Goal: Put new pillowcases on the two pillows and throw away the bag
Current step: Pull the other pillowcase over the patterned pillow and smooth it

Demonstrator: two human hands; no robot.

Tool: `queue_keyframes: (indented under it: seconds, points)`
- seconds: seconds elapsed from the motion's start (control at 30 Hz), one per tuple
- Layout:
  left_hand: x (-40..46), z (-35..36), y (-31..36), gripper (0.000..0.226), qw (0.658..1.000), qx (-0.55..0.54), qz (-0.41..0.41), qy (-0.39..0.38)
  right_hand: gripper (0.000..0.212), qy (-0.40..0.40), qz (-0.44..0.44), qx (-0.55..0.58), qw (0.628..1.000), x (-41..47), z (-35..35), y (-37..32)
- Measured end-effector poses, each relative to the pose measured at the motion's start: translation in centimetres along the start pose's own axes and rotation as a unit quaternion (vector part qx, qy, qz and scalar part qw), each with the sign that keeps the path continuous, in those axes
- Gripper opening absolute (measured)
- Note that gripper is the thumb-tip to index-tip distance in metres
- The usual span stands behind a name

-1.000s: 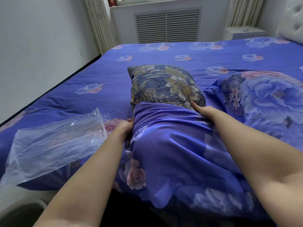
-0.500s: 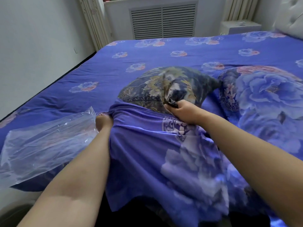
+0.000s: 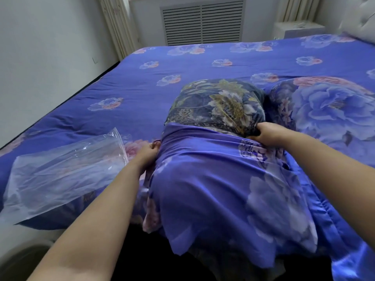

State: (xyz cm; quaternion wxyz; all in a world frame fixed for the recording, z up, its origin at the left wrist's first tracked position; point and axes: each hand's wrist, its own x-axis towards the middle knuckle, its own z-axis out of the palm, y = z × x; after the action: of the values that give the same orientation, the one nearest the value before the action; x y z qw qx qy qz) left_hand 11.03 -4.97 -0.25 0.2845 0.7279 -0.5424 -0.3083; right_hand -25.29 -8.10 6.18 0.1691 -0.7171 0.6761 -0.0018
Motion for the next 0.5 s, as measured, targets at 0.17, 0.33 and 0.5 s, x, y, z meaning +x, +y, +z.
queue_keyframes:
  seconds: [0.17,0.33,0.5]
  points:
    - [-0.2,-1.7,2.7,0.037,0.978,0.000,0.149,0.145,0.034,0.267,-0.056,-0.104,0.957,-2.9,-0.1,-3.8]
    - [-3.1,-1.4,9.3,0.036,0.936,0.156,0.297,-0.108,0.059,-0.005,-0.138,-0.059,0.989,-6.1,-0.9,-8.0]
    - [-4.0,-2.6,13.4,0.023,0.912,0.196,0.218,-0.286,0.016,-0.186,-0.170,0.375,0.892,-5.5,-4.4,-7.2]
